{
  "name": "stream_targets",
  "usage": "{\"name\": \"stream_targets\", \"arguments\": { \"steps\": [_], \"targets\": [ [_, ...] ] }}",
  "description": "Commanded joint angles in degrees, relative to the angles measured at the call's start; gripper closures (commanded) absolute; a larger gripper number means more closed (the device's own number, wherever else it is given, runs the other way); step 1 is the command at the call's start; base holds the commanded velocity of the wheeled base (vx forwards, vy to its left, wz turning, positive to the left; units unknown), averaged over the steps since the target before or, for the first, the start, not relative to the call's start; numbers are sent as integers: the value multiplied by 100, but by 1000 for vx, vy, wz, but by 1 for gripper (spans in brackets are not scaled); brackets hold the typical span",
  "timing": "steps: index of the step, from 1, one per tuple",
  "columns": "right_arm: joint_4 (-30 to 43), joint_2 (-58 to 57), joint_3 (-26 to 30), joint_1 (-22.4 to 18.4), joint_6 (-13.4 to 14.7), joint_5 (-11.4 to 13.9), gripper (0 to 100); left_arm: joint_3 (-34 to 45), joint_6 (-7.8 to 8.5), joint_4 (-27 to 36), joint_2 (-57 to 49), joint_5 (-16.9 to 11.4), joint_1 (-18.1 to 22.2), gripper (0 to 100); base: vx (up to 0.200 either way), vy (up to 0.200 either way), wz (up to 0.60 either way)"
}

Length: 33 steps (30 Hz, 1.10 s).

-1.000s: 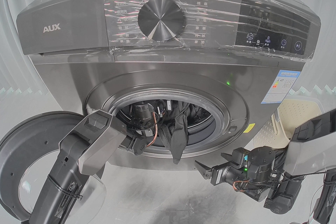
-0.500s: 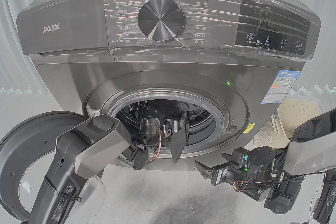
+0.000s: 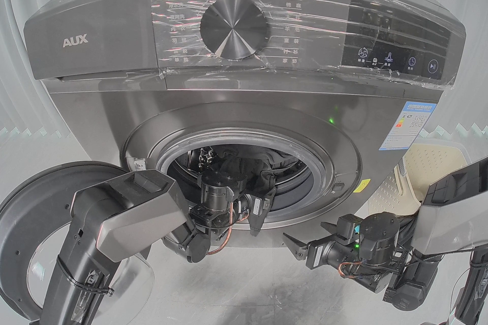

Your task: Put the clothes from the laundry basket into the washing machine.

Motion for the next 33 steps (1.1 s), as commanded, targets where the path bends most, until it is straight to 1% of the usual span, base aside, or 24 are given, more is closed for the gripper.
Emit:
{"name": "stream_targets", "arguments": {
  "steps": [1, 4, 10, 12, 13, 14, 16, 17, 18, 20, 24, 28, 29, 31, 33],
  "targets": [
    [-6, 10, -2, 2, -1, -1, 0, 41, 13, -9, 12, 11, 0, 100, 0, 0, 0],
    [-6, 10, -2, 2, -1, -1, 0, 41, 48, -9, 20, 2, 0, 100, 0, 0, 0],
    [-6, 10, -2, 2, -1, -1, 0, -82, 39, -88, 99, 11, 26, 100, 0, 0, 0],
    [3, 1, -2, 2, -1, -1, 0, -478, 22, -123, 143, 99, 79, 100, 0, 0, 0],
    [-6, 1, -2, 2, -1, -1, 0, -504, 22, -123, 143, 99, 79, 100, 0, 0, 0],
    [3, 1, -2, 2, -1, -1, 0, -944, 22, -132, 222, 222, 167, 100, 0, 0, 0],
    [-6, 1, -2, 2, -1, -1, 0, -1418, 39, -132, 302, 433, 343, 100, 0, 0, 0],
    [3, 10, -2, 2, -1, -1, 0, -1524, 39, -123, 319, 477, 369, 100, 0, 0, 0],
    [3, 10, -2, 2, -1, -1, 0, -1822, 39, -97, 398, 547, 430, 100, 0, 0, 0],
    [-6, 10, -2, 2, -1, -1, 0, -2174, 39, -70, 477, 591, 536, 100, 0, 0, 0],
    [-6, 10, -2, -7, -1, -1, 0, -2376, 39, -70, 556, 661, 633, 100, 0, 0, 0],
    [-6, 10, -2, -7, -1, -1, 0, -2315, 39, -114, 548, 661, 641, 100, 0, 0, 0],
    [-6, 10, -2, -7, -1, -1, 0, -2288, 31, -114, 539, 661, 633, 0, 0, 0, 0],
    [3, 10, -2, -7, -1, -1, 0, -2253, -13, -132, 530, 661, 597, 0, 0, 0, 0],
    [-6, 10, -2, -7, -1, -1, 0, -2104, -22, -123, 495, 661, 562, 0, 0, 0, 0]
  ]
}}
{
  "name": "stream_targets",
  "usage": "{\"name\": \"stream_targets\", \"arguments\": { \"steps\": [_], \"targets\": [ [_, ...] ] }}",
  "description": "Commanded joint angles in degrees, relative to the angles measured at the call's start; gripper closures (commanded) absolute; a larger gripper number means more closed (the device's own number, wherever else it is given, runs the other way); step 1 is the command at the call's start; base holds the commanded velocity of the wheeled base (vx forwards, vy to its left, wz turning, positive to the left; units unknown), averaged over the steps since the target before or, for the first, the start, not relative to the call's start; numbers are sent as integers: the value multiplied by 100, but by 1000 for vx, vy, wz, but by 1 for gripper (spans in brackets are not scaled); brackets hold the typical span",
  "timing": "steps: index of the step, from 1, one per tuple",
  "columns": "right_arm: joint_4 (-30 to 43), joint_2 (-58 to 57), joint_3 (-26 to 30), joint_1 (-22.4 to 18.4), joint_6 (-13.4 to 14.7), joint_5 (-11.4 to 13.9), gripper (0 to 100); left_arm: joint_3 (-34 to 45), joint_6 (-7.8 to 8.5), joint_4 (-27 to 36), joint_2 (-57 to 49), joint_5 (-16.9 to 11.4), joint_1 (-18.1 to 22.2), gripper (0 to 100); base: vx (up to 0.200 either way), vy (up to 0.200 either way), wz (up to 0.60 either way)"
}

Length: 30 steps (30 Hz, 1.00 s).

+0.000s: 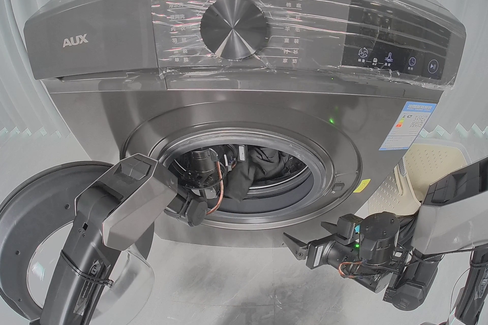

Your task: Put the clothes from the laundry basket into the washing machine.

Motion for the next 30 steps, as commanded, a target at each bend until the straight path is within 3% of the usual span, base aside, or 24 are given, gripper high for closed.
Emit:
{"name": "stream_targets", "arguments": {
  "steps": [1, 11, 19, 20, 30],
  "targets": [
    [-8, 10, 1, 2, -1, -1, 0, 240, -22, -3, -25, -1, -78, 0, 0, 0, 0],
    [-8, 10, 9, 2, -1, -1, 0, 1699, 57, 49, -465, -352, -325, 0, 0, 0, 0],
    [-8, 10, 9, 11, -1, -1, 0, 1945, 233, 5, -289, -475, -289, 0, 0, 0, 0],
    [1, 10, 1, 2, -1, -1, 0, 1918, 241, -3, -254, -475, -281, 100, 0, 0, 0],
    [-8, 18, 1, 11, -1, -1, 0, 1400, 206, -12, -166, -414, -272, 100, 0, 0, 0]
  ]
}}
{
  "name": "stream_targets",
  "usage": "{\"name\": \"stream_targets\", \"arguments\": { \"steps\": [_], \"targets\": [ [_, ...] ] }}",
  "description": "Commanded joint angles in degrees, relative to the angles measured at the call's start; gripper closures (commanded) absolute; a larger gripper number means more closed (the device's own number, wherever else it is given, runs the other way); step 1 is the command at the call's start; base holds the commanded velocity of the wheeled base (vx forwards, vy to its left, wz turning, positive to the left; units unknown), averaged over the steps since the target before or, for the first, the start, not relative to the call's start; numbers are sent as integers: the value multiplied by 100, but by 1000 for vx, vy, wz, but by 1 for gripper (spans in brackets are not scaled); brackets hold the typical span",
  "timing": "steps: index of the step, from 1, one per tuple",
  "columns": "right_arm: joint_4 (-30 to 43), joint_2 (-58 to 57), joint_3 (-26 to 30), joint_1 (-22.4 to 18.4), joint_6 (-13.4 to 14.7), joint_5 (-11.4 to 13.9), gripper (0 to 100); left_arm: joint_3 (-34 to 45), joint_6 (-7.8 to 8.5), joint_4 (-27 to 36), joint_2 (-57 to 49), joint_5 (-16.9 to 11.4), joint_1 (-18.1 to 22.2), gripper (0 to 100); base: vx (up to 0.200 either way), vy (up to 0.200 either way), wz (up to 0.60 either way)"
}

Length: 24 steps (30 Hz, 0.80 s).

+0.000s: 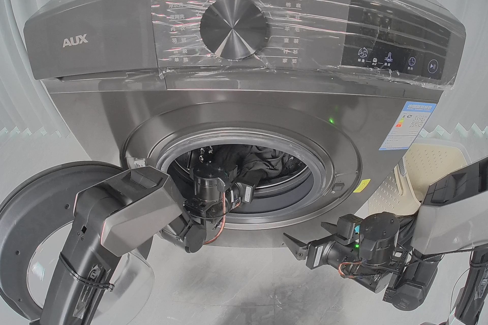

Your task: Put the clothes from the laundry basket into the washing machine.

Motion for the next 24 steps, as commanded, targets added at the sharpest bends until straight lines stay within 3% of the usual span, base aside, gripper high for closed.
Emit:
{"name": "stream_targets", "arguments": {
  "steps": [1, 12, 24],
  "targets": [
    [-3, 10, -2, 11, -1, -1, 0, -371, -34, -6, 72, 59, 6, 100, 0, 0, 0],
    [-3, 10, -2, 2, 8, -1, 0, -2577, -43, 73, 837, 393, 331, 100, 0, 0, 0],
    [-3, 19, 7, 2, 8, -1, 0, -2920, -34, 178, 881, 454, 472, 100, 0, 0, 0]
  ]
}}
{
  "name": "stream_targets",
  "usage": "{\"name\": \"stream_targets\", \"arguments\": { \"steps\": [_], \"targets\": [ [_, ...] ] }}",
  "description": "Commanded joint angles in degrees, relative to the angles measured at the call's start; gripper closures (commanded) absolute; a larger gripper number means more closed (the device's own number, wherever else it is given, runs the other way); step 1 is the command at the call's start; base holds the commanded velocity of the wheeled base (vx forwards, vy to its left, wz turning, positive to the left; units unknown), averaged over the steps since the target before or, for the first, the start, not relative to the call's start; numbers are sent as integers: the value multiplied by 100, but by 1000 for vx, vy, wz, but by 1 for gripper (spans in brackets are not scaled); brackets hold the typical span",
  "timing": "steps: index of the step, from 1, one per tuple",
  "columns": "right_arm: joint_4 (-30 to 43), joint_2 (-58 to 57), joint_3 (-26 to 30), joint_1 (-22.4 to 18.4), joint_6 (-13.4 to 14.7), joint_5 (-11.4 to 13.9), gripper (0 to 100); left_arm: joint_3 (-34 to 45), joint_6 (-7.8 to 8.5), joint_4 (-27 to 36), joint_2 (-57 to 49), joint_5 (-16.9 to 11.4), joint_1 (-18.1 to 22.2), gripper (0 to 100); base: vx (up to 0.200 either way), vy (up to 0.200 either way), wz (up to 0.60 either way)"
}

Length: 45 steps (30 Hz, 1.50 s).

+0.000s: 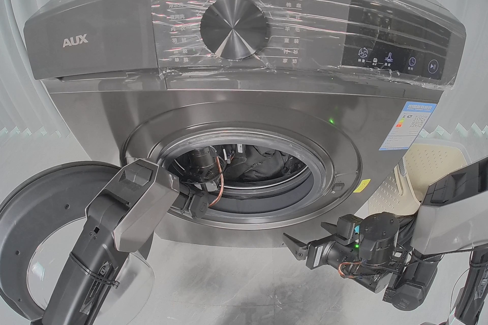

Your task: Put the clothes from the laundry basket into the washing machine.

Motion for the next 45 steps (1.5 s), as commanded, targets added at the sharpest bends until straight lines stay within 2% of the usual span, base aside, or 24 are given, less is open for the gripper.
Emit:
{"name": "stream_targets", "arguments": {
  "steps": [1, 4, 5, 13, 26, 33, 45],
  "targets": [
    [-3, 8, 1, 2, 2, 0, 0, -42, 4, -2, 84, -1, 16, 100, 0, 0, 0],
    [-3, -1, 9, 2, 2, 0, 0, -33, 12, -2, 110, -1, 7, 100, 0, 0, 0],
    [-3, -1, 9, 2, 2, 0, 0, -16, 12, -2, 110, -1, -2, 0, 0, 0, 0],
    [-3, -1, 9, 2, 2, 0, 0, 99, -23, -11, 84, -1, -55, 0, 0, 0, 0],
    [-3, -1, 9, 2, 2, 0, 0, 1364, 39, -380, -286, -71, -283, 0, 0, 0, 0],
    [-3, -1, 18, -7, 2, 0, 0, 2252, 48, -705, -725, -88, -432, 0, 0, 0, 0],
    [-3, -45, 71, -7, 2, 0, 0, 4528, 12, -1514, -1859, -97, -925, 0, 0, 0, 0]
  ]
}}
